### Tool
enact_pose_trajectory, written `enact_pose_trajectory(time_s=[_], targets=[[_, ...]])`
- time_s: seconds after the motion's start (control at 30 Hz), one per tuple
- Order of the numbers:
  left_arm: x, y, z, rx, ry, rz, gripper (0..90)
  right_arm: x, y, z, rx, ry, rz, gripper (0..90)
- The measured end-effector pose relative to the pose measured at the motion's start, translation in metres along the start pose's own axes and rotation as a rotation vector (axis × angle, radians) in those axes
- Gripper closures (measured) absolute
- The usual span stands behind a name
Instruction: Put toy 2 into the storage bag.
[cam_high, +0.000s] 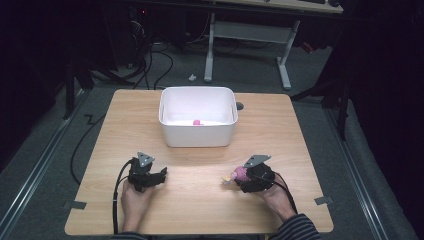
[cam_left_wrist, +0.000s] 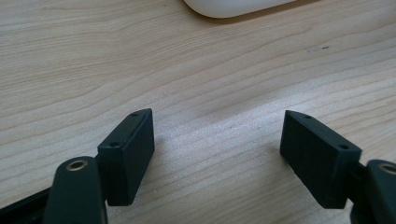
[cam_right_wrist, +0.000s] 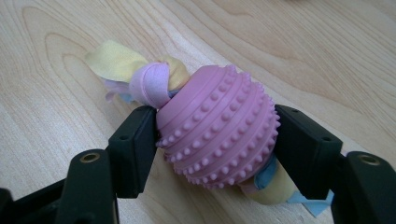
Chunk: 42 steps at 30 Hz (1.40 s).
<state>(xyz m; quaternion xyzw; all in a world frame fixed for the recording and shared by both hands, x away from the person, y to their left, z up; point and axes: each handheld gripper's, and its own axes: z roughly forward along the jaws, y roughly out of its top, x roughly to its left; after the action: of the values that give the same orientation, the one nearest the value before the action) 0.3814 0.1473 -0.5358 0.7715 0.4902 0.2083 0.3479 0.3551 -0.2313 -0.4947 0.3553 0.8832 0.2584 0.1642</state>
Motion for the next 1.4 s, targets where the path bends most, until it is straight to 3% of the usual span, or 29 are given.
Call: enact_pose_trajectory(time_s=[0.23, 0.5, 0.67, 0.83, 0.93, 1.4], targets=[[0.0, 0.0, 0.0, -0.001, 0.002, 0.001, 26.5, -0.002, -0.002, -0.008, -0.037, 0.003, 0.029, 33.7], [-0.001, 0.0, 0.0, 0.001, 0.006, 0.006, 26.3, -0.018, 0.0, -0.029, -0.088, 0.049, 0.145, 33.7], [-0.001, 0.0, 0.0, 0.001, 0.006, 0.006, 26.3, -0.026, 0.005, -0.043, -0.118, 0.039, 0.15, 33.7], [-0.001, 0.0, 0.0, 0.001, 0.005, 0.006, 26.3, -0.039, 0.012, -0.056, -0.134, 0.05, 0.188, 33.7], [-0.001, 0.0, 0.0, 0.001, 0.005, 0.007, 26.2, -0.044, 0.016, -0.064, -0.146, 0.05, 0.199, 33.6], [-0.001, 0.0, 0.0, 0.001, 0.003, 0.007, 26.0, -0.059, 0.05, -0.09, -0.15, 0.047, 0.168, 33.6]])
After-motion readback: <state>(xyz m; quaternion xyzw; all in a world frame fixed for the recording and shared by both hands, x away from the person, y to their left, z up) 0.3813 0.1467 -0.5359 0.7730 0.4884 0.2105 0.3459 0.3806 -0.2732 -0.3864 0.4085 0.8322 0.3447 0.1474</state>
